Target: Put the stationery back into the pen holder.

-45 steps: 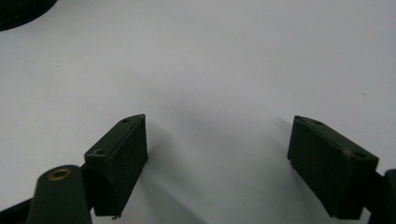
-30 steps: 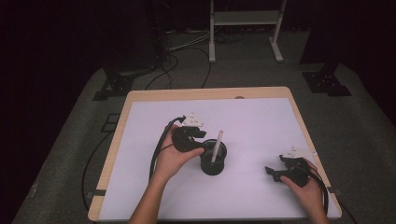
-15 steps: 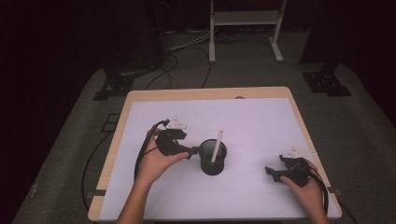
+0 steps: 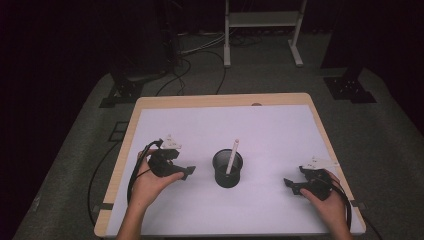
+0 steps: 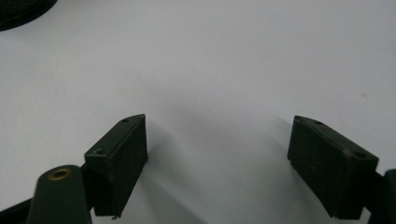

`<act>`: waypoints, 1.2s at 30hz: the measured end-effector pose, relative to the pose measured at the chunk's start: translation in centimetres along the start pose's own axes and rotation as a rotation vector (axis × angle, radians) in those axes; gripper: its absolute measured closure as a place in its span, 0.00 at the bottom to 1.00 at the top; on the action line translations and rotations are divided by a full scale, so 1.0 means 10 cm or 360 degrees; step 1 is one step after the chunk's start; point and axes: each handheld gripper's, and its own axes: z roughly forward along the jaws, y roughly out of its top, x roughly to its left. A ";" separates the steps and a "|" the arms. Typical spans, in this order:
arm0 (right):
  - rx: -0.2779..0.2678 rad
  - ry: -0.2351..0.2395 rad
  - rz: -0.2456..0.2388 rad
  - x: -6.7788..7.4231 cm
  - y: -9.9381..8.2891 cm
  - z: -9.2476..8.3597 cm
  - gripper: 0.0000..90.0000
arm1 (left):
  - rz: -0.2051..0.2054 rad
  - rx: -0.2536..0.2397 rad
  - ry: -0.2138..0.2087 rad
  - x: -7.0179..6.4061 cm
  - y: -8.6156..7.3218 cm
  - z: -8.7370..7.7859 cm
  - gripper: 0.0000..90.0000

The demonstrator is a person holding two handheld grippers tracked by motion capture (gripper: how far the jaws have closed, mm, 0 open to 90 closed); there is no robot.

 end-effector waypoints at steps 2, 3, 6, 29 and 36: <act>0.0000 0.0000 -0.0001 0.00 0.00 0.00 0.21 | -0.0015 0.0005 0.0012 0.03 -0.07 -0.01 0.20; 0.0000 0.0000 -0.0001 0.00 0.00 0.00 0.21 | -0.0023 0.0009 0.0022 0.04 -0.11 -0.02 0.20; 0.0000 0.0000 -0.0001 0.00 0.00 0.00 0.21 | -0.0053 0.0012 0.0035 0.08 -0.22 -0.03 0.20; -0.0001 -0.0001 -0.0002 0.00 0.00 0.00 0.21 | -0.0018 0.0015 0.0177 0.24 -1.12 -0.05 0.12; -0.0001 -0.0001 -0.0003 0.00 0.00 0.00 0.21 | -0.0043 -0.0084 0.0146 0.27 -1.28 -0.01 0.11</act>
